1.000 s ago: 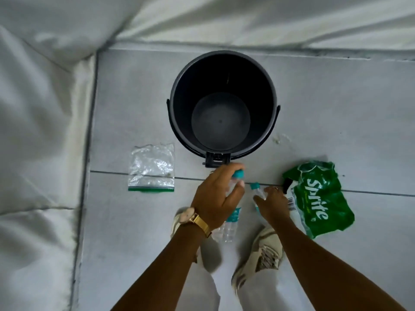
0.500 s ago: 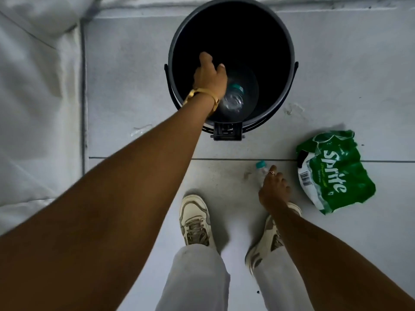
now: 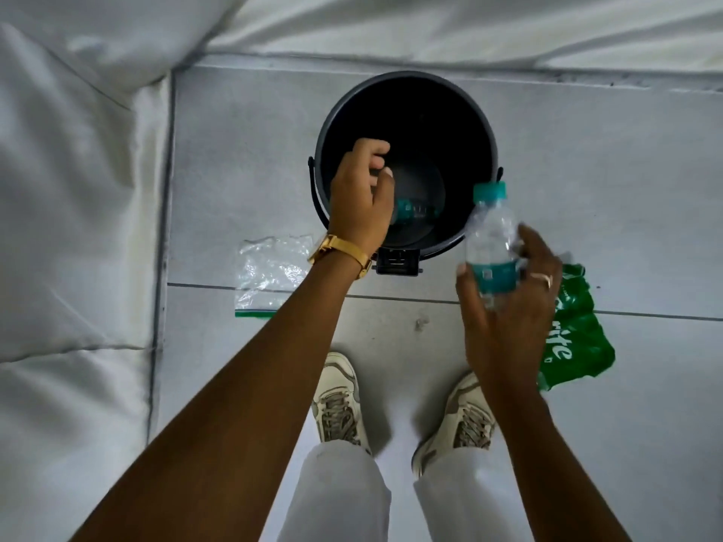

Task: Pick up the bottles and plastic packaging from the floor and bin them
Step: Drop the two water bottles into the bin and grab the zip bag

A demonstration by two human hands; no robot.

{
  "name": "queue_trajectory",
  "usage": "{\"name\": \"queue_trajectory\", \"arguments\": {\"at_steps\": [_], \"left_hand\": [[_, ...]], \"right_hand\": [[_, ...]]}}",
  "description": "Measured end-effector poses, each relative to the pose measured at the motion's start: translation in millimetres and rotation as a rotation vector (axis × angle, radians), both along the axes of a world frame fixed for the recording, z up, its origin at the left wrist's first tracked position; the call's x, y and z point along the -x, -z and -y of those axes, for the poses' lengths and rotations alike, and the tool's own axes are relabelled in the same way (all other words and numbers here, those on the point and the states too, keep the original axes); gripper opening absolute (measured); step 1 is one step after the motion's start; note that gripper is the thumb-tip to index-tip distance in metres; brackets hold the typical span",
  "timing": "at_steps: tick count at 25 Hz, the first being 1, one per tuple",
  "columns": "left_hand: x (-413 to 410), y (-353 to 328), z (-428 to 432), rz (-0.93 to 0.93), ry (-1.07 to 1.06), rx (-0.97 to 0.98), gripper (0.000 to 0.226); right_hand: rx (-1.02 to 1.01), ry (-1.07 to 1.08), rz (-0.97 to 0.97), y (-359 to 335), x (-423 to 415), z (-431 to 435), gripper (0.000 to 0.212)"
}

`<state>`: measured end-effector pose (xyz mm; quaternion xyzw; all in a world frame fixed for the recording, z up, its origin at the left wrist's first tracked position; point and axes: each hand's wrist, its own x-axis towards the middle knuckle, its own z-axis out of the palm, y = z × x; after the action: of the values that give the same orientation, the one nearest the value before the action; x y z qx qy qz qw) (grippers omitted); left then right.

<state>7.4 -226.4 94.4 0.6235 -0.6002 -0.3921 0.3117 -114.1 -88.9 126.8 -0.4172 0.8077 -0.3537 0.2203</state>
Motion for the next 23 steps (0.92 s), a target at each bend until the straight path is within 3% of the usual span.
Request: {"name": "queue_trajectory", "arguments": {"at_steps": [6,9,11,14,17,20,23], "left_hand": [[-20,-2,3,0.076,0.021,0.076,0.024],[-33,7,2,0.145,0.003,0.122,0.024],[-46,18,-2,0.219,-0.067,0.136,0.030],[-76,44,-16,0.280,-0.243,0.080,0.049],[-113,80,-42,0.442,-0.327,-0.179,0.059],[-144,122,-70,0.654,-0.311,-0.684,0.092],[-161,156,-86,0.481,-0.480,-0.950,0.114]], "right_hand": [[-0.389,-0.278,-0.123,33,-21,128,0.064],[-0.612,-0.339,-0.209,60,-28,148,0.073],[-0.600,-0.317,-0.275,66,-33,145,0.072],[-0.409,-0.333,-0.326,62,-55,128,0.061],[-0.222,-0.400,-0.267,51,-87,110,0.050],[-0.024,-0.471,-0.241,44,-119,101,0.041],[0.062,-0.621,-0.238,49,-146,94,0.033]]}}
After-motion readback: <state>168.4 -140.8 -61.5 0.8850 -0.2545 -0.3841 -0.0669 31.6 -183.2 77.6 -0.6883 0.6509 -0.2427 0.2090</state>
